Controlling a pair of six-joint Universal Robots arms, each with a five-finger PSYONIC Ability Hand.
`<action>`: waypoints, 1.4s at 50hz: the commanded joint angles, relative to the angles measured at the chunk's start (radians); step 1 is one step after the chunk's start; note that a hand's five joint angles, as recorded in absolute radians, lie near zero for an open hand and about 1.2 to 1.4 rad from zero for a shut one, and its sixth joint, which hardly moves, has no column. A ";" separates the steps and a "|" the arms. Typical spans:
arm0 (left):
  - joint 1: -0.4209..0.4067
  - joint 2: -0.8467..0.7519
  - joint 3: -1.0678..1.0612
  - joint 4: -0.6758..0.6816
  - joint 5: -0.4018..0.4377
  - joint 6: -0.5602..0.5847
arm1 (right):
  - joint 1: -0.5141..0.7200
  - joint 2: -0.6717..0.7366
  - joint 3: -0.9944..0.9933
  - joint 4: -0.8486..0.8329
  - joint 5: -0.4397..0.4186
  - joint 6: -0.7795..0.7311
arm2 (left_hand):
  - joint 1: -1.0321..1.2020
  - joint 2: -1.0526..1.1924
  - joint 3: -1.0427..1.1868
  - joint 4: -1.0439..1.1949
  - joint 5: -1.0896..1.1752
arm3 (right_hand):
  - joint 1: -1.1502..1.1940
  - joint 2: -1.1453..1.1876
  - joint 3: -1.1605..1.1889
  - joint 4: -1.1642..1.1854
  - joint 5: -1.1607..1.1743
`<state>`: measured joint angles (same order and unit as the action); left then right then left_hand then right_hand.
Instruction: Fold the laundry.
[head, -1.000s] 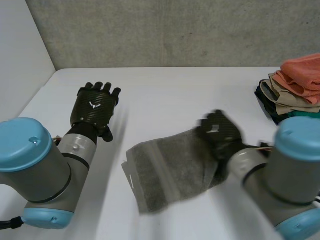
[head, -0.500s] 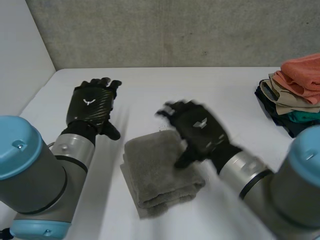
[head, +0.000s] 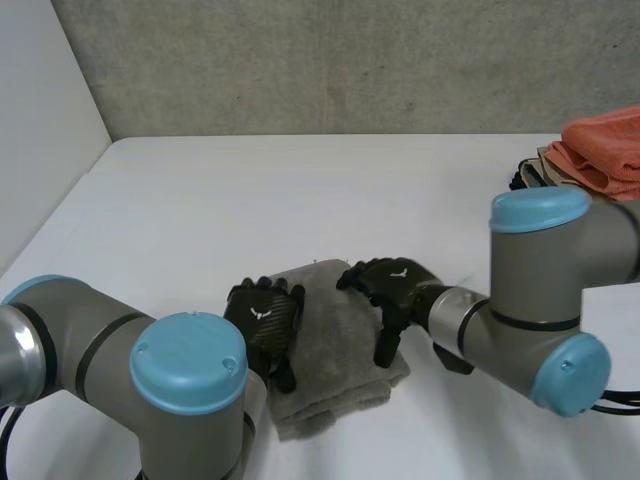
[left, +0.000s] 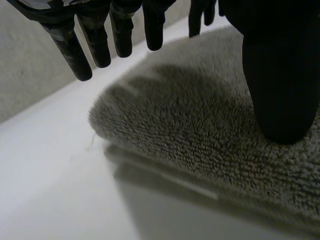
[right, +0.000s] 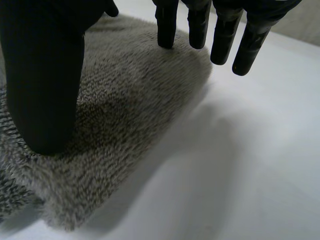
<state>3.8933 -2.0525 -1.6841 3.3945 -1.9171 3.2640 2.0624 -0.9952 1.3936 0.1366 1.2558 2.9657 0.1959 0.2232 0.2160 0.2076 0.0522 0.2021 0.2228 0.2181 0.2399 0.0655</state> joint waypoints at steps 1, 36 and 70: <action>0.032 -0.026 0.007 -0.073 0.012 -0.001 | 0.051 0.090 -0.042 -0.003 0.013 -0.082 | 0.062 0.034 0.042 0.050 0.031 | -0.028 -0.048 -0.044 -0.065 -0.066; 0.290 0.250 0.251 -0.299 0.705 0.066 | 0.107 -0.215 0.616 -0.621 -0.059 -0.281 | 0.056 0.028 0.036 0.044 0.025 | -0.028 -0.048 -0.044 -0.065 -0.066; 0.288 0.242 0.245 -0.297 0.704 0.060 | 0.202 -0.008 0.378 -0.707 0.005 -0.306 | 0.032 0.005 0.012 0.021 0.001 | 0.270 0.250 0.254 0.233 0.232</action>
<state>4.1800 -1.8106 -1.4388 3.0972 -1.2132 3.3240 2.2651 -1.0288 1.8114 -0.5729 1.2633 2.6599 0.1959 0.2277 0.2233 0.2238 0.0492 0.3342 0.3750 0.3865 0.3840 0.1886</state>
